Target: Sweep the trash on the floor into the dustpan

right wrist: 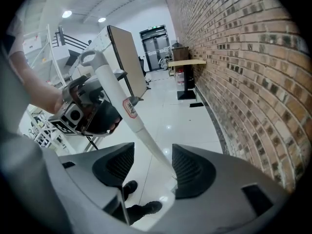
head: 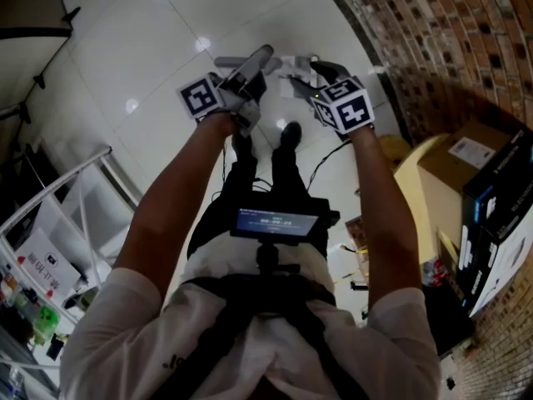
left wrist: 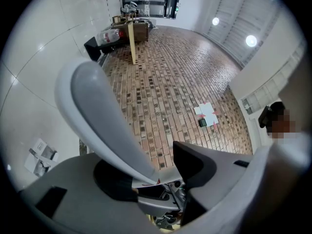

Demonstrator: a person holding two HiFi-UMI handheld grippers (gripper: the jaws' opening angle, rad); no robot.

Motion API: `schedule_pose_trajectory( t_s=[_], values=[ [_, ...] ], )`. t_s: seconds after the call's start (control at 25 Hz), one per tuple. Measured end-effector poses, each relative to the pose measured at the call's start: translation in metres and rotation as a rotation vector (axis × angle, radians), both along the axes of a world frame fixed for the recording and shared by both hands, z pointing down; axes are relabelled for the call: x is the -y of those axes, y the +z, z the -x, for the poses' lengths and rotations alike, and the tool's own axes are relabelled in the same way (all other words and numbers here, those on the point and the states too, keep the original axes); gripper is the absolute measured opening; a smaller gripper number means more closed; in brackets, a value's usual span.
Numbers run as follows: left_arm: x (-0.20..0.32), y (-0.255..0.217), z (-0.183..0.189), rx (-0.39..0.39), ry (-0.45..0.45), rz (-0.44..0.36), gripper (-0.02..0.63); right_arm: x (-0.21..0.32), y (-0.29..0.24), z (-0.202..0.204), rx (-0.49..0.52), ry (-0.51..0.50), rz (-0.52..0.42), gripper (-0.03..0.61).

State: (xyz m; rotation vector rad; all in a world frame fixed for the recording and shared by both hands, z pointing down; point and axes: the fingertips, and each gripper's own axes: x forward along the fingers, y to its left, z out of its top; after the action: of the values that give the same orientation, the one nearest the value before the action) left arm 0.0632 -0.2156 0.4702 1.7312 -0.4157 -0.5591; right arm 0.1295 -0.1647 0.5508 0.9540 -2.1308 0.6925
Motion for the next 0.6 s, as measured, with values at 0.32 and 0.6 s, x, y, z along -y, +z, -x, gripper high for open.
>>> schedule_pose_trajectory(
  t_s=[0.32, 0.6],
  values=[
    [-0.003, 0.002, 0.005, 0.022, 0.007, -0.004, 0.215, -0.006, -0.005, -0.016, -0.010, 0.100, -0.026, 0.262],
    [-0.006, 0.004, 0.005, 0.026, 0.030, 0.000, 0.216, -0.023, -0.007, -0.027, -0.005, 0.183, -0.020, 0.262]
  ],
)
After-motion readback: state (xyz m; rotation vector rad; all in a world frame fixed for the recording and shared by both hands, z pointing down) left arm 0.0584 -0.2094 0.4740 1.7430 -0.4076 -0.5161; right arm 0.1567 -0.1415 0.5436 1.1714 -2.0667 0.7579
